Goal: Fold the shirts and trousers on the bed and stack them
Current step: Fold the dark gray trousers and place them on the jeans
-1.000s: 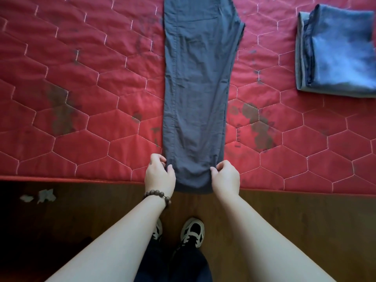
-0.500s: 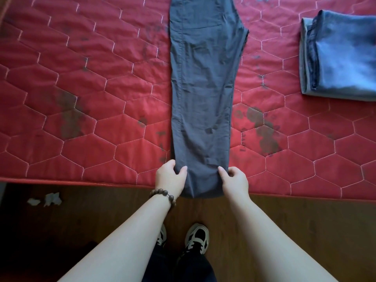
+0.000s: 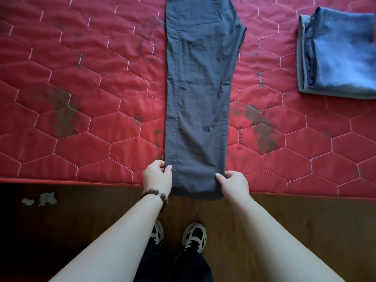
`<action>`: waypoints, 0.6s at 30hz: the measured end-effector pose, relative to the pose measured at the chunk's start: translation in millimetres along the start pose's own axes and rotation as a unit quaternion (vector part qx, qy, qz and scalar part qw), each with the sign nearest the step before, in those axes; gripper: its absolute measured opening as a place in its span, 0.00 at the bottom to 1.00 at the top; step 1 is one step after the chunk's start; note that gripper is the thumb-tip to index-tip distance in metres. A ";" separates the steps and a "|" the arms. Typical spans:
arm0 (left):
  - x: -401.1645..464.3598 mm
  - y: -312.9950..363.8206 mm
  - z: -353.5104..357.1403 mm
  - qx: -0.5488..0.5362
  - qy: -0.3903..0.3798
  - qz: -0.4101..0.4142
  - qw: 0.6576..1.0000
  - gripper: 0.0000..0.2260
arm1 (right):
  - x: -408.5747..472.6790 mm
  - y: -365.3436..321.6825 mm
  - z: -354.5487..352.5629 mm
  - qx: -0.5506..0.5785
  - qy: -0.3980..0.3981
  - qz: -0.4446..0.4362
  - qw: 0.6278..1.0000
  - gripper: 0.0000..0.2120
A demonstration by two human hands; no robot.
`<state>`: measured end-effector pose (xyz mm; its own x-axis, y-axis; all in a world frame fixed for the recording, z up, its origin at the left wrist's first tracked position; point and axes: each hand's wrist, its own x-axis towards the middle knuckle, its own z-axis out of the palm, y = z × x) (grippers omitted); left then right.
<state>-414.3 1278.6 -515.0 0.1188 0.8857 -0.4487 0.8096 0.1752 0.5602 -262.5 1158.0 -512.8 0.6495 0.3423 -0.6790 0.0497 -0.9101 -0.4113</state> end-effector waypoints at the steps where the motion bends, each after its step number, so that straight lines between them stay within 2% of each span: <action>1: -0.6 -1.9 -0.2 0.009 0.003 0.013 1.000 0.08 | 0.7 -0.7 0.0 0.006 0.009 0.001 1.000 0.15; 4: 1.7 1.7 -0.9 -0.021 0.007 0.054 0.998 0.08 | 7.8 -9.4 -3.5 0.074 0.055 -0.009 0.996 0.11; 6: 11.1 10.8 0.9 -0.049 0.001 0.062 0.997 0.08 | 19.4 -21.6 -7.4 0.104 0.073 -0.025 0.992 0.13; 10: 39.7 33.5 7.4 -0.063 -0.009 0.037 0.997 0.10 | 51.1 -44.7 -16.8 0.122 0.080 -0.050 0.988 0.09; 13: 54.5 40.9 9.1 -0.057 -0.011 0.007 0.998 0.09 | 65.6 -44.5 -23.2 0.109 0.094 -0.029 0.989 0.06; 18: 57.3 44.2 9.0 -0.054 -0.012 -0.003 0.998 0.08 | 71.4 -44.7 -32.8 0.154 0.039 -0.004 0.987 0.08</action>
<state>-366.5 1333.2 -522.2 0.1280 0.8746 -0.4677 0.7439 0.2272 0.6285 -193.5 1215.5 -522.9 0.7069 0.3192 -0.6312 -0.1709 -0.7889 -0.5903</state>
